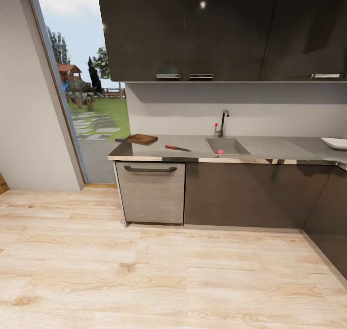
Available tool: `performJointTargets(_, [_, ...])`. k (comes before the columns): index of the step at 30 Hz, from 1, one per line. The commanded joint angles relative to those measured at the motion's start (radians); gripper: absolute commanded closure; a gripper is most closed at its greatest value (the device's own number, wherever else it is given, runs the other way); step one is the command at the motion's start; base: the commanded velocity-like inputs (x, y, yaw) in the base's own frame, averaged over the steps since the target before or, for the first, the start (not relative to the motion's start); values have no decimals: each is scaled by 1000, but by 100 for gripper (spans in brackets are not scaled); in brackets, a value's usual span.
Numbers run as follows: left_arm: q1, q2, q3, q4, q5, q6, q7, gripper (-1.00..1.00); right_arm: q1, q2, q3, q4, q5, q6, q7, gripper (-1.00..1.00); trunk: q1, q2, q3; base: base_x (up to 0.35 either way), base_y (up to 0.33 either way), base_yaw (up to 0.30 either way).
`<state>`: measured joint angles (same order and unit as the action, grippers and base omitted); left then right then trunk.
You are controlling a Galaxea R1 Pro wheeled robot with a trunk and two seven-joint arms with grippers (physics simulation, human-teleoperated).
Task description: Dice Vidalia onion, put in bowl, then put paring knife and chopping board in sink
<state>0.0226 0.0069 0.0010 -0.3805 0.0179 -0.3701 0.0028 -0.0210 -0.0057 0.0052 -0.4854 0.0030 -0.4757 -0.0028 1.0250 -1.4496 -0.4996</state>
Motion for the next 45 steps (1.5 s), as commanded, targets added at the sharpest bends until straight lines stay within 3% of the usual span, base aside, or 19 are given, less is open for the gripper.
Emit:
performJointTargets(1, [0,0,0,-1,1,-1,0,-100,0,0,1,1,0,-3,0,-100,0,0,-1,0,0,0])
performJointTargets(24, [0,1,1,2,1,-1,0,-100,0,0,1,1,0,-3,0,-100,0,0,-1,10,1,0])
performJointTargets(45, [0,1,1,-1,1,-3,0,-100,0,0,1,2,0,-3,0,-100,0,0,-1,218,122,0])
